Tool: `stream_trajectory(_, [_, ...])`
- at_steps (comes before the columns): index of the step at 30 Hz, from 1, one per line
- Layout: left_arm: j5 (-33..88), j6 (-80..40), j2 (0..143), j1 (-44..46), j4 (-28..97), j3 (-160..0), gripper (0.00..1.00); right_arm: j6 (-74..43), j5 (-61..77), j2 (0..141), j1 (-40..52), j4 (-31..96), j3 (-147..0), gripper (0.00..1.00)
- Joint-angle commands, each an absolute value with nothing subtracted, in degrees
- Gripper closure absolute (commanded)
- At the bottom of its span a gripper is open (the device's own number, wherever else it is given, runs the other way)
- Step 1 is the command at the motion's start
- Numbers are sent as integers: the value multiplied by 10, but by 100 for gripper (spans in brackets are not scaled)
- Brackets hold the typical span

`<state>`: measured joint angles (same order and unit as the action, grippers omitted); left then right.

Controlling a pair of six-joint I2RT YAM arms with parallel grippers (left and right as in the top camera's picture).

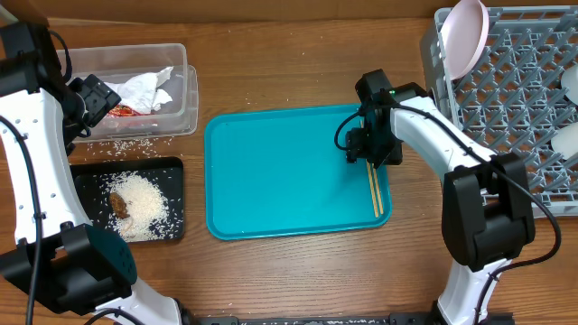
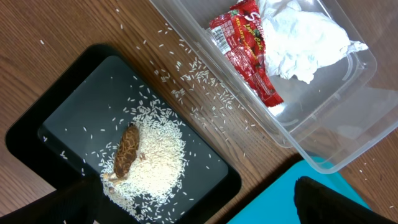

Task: Sort waste into correct bins and load items into the dishwasher
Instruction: 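Move the right gripper to the chopsticks and grasp them, then carry the chopsticks right and drop them into the dish rack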

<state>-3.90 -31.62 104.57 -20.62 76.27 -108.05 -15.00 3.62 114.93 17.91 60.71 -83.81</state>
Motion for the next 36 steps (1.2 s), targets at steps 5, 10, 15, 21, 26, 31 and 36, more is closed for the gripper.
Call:
stream_trajectory(5, [-44,-319,1038,-202,762,-1084,0,-154,46,1151,188,595,-821,44])
stream_trajectory(10, [-44,-319,1038,-202,762,-1084,0,-154,46,1151,188,561,-792,44])
stream_trajectory(15, [-45,-319,1038,-202,762,-1084,0,-154,46,1151,188,544,-773,44])
stream_trajectory(21, [-44,-319,1038,-202,762,-1084,0,-155,46,1151,188,543,-764,59])
stream_trajectory(26, [-45,-319,1038,-202,762,-1084,0,-183,46,1151,188,539,-765,85])
stream_trajectory(31, [-44,-319,1038,-202,762,-1084,0,-187,94,1151,188,553,-773,96])
stream_trajectory(36, [-44,-319,1038,-202,762,-1084,0,-176,97,1151,167,622,-839,96])
